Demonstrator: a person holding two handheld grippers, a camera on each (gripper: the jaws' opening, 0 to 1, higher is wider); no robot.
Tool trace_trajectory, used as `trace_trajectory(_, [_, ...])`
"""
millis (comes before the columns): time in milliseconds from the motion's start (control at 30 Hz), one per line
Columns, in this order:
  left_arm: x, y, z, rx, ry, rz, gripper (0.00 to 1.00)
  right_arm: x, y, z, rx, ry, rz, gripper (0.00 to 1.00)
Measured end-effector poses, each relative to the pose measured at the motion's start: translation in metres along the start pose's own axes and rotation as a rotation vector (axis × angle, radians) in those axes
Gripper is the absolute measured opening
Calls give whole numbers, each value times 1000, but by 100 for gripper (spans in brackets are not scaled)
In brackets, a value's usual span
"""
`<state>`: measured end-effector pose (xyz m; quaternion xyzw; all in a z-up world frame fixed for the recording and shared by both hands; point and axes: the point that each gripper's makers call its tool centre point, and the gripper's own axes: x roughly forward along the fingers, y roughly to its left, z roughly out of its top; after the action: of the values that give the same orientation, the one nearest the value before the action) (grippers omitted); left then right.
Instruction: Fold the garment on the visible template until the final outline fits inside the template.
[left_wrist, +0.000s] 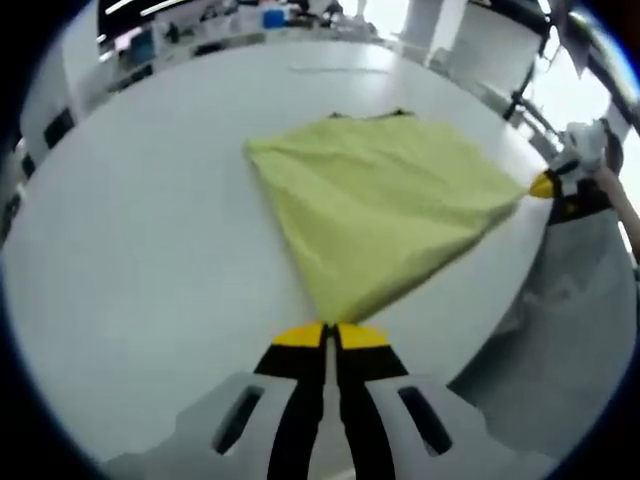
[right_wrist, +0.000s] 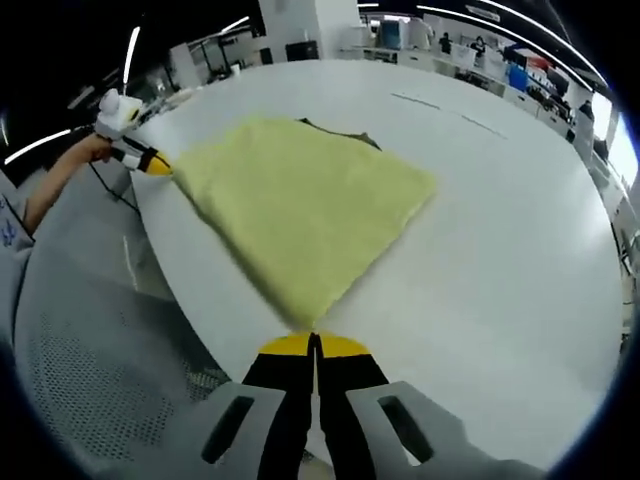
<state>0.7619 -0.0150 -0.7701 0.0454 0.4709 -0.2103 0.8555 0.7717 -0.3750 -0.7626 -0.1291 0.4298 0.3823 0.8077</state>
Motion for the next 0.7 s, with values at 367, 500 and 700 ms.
trace_trajectory(367, [-4,-7,-7,-2,5,-11,0,4,-2,9,-26,-6,-8,13])
trace_trajectory(500, [-4,-10,-12,-1,15,-17,0,3,-7,15,-33,-12,-30,11])
trace_trajectory(700, [-2,-10,-14,-10,15,-15,0,10,-7,21,-41,-17,-26,8])
